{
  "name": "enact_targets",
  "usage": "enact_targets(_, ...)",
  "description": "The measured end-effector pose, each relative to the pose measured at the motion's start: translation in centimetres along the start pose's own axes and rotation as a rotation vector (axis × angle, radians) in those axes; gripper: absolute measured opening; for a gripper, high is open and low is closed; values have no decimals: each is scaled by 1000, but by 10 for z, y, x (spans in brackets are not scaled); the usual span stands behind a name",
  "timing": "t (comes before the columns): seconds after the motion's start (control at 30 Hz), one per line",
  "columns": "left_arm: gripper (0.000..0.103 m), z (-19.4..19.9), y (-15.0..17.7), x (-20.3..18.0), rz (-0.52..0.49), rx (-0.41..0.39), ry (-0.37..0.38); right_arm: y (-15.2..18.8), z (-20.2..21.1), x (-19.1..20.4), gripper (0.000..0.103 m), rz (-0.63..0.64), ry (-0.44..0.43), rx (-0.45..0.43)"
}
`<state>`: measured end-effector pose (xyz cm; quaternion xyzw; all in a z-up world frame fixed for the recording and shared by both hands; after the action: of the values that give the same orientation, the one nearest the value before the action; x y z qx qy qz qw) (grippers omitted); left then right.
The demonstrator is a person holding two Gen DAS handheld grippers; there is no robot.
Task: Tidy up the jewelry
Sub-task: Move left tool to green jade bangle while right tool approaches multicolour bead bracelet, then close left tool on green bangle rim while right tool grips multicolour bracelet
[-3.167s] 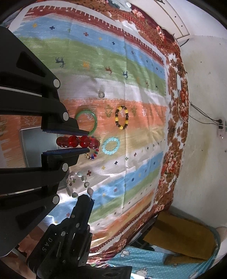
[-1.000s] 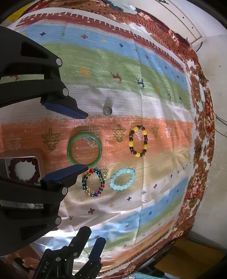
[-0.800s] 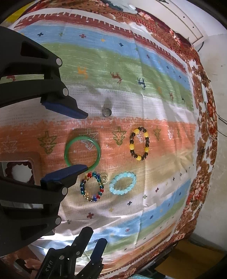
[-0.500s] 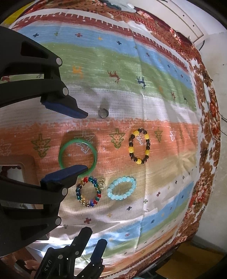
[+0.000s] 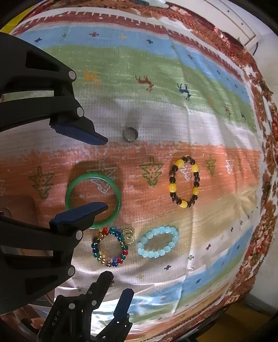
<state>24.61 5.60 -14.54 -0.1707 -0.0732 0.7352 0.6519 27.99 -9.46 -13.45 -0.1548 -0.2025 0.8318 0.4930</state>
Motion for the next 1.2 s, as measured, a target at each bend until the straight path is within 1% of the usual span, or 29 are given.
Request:
enact_targets(0.1, 55, -7, -2, 2, 6, 18, 10, -1, -7, 0, 58, 7, 3, 15)
enact_targets(0.37, 55, -25, -4, 5, -2, 69, 8, -2, -27, 1, 58, 29, 16, 63)
enact_targets(0.63, 55, -41, -2, 5, -23, 111, -25, -3, -43, 4, 58, 50, 32, 93)
enact_targets(0.77, 55, -44, -1, 3, -35, 112, -37, -5, -49, 8, 58, 76, 49, 90)
enact_targets(0.83, 51, -45, 0, 2, -41, 109, -45, -5, -49, 9, 58, 86, 55, 93)
enact_targets(0.87, 47, -45, 0, 2, -42, 105, -49, -5, -50, 9, 58, 93, 59, 92)
enact_targets(0.9, 44, -46, 0, 4, -42, 102, -49, -5, -50, 10, 56, 96, 59, 92)
enact_targets(0.93, 42, -46, 1, 4, -47, 104, -47, -5, -51, 11, 50, 96, 53, 93)
enact_targets(0.97, 30, -47, 1, 5, -56, 104, -46, -4, -51, 11, 46, 95, 45, 96)
enact_targets(1.0, 18, -48, 1, 6, -66, 108, -46, -5, -52, 12, 37, 95, 43, 97)
enact_targets(1.03, 14, -48, 2, 5, -73, 114, -42, -4, -51, 12, 24, 96, 35, 99)
enact_targets(1.07, 7, -48, 2, 5, -78, 118, -35, -4, -51, 12, 17, 95, 20, 103)
enact_targets(1.1, 7, -48, 3, 4, -89, 119, -35, -3, -52, 12, 14, 92, 13, 106)
enact_targets(1.2, 6, -48, 6, 2, -98, 117, -40, -2, -50, 12, 10, 84, 2, 101)
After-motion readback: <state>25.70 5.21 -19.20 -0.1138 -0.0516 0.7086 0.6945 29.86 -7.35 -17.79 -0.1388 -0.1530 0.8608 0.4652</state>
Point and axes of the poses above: each gripper's, at about its wrist camera, not at the fingertips, and z roughly against the way its jaws point, x to its left, y to its underside, the point moved 5 cm from there along -z, roughly the way its jaws point, and after that the axes turned 6 degrees about y, right-handed, at the moved point
